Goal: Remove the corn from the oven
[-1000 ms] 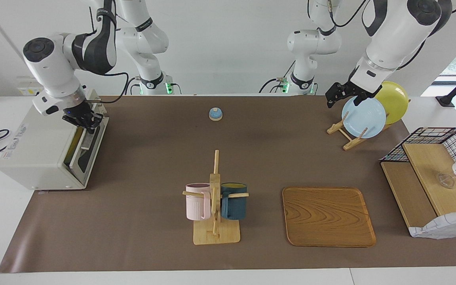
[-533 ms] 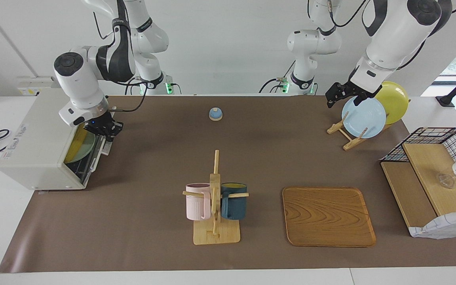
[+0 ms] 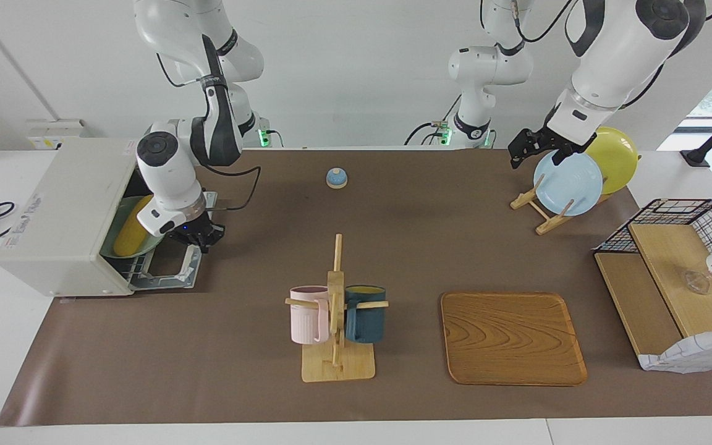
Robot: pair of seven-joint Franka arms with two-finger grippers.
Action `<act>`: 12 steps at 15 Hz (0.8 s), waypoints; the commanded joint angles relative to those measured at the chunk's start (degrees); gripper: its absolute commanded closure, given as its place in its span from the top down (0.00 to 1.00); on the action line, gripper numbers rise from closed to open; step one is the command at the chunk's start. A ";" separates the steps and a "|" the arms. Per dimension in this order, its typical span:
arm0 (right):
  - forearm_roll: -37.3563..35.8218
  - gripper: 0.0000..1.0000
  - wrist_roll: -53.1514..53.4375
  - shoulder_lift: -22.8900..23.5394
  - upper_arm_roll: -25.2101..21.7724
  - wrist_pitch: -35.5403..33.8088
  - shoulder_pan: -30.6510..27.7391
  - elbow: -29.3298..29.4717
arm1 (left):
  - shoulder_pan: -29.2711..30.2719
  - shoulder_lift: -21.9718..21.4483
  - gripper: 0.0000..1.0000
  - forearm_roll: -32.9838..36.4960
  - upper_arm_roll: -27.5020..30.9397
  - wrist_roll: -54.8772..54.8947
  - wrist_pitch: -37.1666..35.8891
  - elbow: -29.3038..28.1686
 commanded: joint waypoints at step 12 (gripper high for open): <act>-1.54 0.36 3.27 -2.73 -1.00 -13.35 1.50 5.15 | 0.59 -0.43 1.00 0.97 -0.60 0.51 -0.58 0.07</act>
